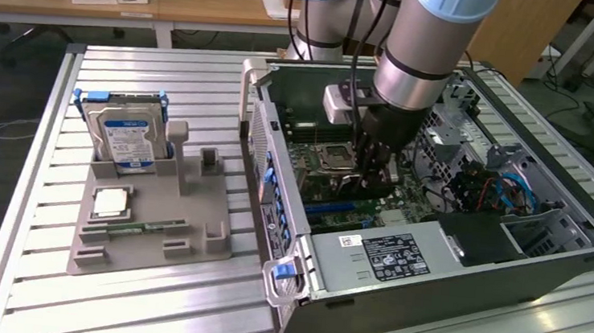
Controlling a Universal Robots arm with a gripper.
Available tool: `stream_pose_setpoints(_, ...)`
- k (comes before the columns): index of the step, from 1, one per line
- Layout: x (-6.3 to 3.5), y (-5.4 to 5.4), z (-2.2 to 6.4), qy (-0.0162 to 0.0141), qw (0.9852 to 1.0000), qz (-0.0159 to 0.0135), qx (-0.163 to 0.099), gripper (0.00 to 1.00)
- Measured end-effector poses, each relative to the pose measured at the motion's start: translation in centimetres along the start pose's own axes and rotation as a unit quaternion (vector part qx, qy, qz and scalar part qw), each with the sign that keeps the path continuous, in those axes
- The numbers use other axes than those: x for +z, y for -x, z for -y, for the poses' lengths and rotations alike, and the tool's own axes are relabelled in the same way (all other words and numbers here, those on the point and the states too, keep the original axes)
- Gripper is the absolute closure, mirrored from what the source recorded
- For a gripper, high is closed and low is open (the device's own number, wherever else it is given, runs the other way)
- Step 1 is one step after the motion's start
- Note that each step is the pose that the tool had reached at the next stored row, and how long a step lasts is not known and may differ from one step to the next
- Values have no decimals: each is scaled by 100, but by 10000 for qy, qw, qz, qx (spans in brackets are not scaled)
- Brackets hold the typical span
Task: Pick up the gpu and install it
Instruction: 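Insert the gpu into the slot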
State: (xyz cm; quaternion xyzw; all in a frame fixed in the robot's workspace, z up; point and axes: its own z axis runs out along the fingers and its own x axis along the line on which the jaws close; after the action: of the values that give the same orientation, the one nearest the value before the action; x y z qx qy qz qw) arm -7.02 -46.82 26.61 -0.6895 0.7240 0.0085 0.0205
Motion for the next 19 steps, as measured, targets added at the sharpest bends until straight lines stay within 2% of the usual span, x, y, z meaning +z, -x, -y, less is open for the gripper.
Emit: stream_pose_setpoints(19, 0, -21, -20, 0, 10000, 1, 1, 73)
